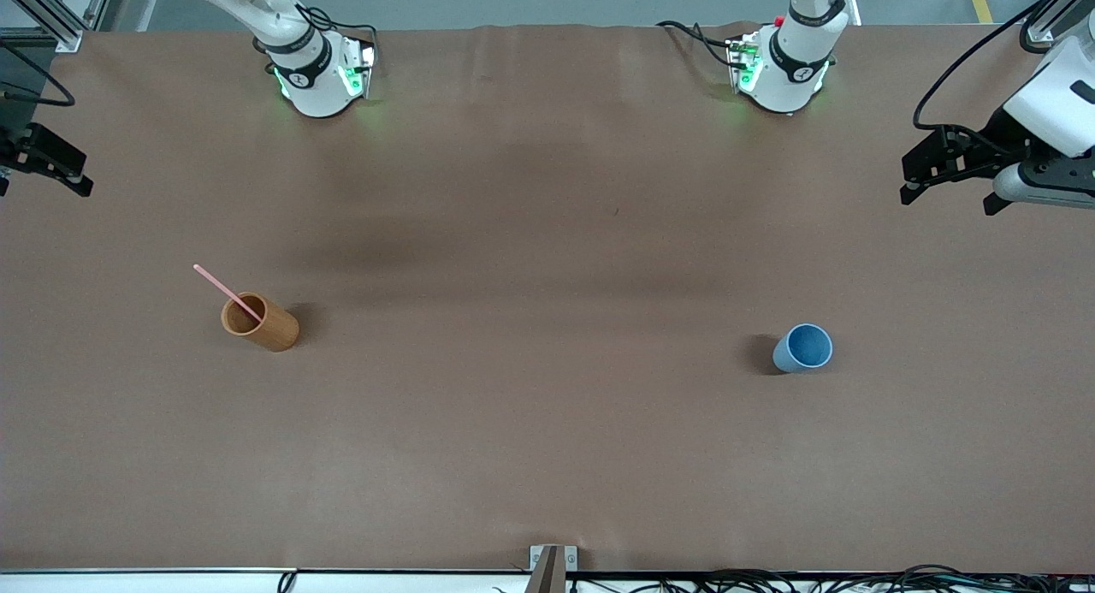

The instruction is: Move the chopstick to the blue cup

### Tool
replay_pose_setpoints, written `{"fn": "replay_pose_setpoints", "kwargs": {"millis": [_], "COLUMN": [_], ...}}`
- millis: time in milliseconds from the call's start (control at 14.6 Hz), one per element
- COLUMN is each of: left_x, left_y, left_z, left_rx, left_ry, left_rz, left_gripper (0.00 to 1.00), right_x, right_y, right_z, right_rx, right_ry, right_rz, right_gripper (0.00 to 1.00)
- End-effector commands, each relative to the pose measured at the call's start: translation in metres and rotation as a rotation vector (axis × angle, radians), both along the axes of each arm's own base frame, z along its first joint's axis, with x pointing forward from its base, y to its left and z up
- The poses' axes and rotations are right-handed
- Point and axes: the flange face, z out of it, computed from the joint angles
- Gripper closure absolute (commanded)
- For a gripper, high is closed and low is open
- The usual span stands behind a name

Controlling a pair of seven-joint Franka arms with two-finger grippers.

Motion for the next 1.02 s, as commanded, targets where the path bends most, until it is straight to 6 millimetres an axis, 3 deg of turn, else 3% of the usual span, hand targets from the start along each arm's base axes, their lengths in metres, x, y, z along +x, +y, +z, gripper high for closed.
{"fn": "replay_pose_setpoints", "kwargs": {"millis": [0,137,273,478,683,957], "left_x": [0.0,0.001,0.001,0.004,0.023,0.049], "left_y": [0.0,0.0,0.0,-0.001,0.012,0.04], "left_z": [0.006,0.006,0.006,-0.019,-0.079,-0.187], "left_rx": [0.003,0.003,0.003,-0.005,-0.001,0.01], "left_ry": [0.007,0.008,0.008,0.057,0.092,0.072], "left_rz": [-0.001,-0.001,-0.001,-0.008,0.013,0.019], "left_gripper": [0.0,0.0,0.0,0.0,0.0,0.0], "right_x": [0.003,0.003,0.003,0.002,0.001,0.007], "right_y": [-0.002,-0.002,-0.018,-0.023,-0.024,-0.023], "right_z": [0.002,-0.005,-0.015,-0.019,-0.021,-0.032], "right_rx": [0.029,0.031,0.061,0.086,0.086,0.102], "right_ry": [0.013,0.027,0.036,0.04,0.045,0.063], "right_rz": [0.0,0.014,-0.012,-0.023,-0.023,-0.024], "right_gripper": [0.0,0.0,0.0,0.0,0.0,0.0]}}
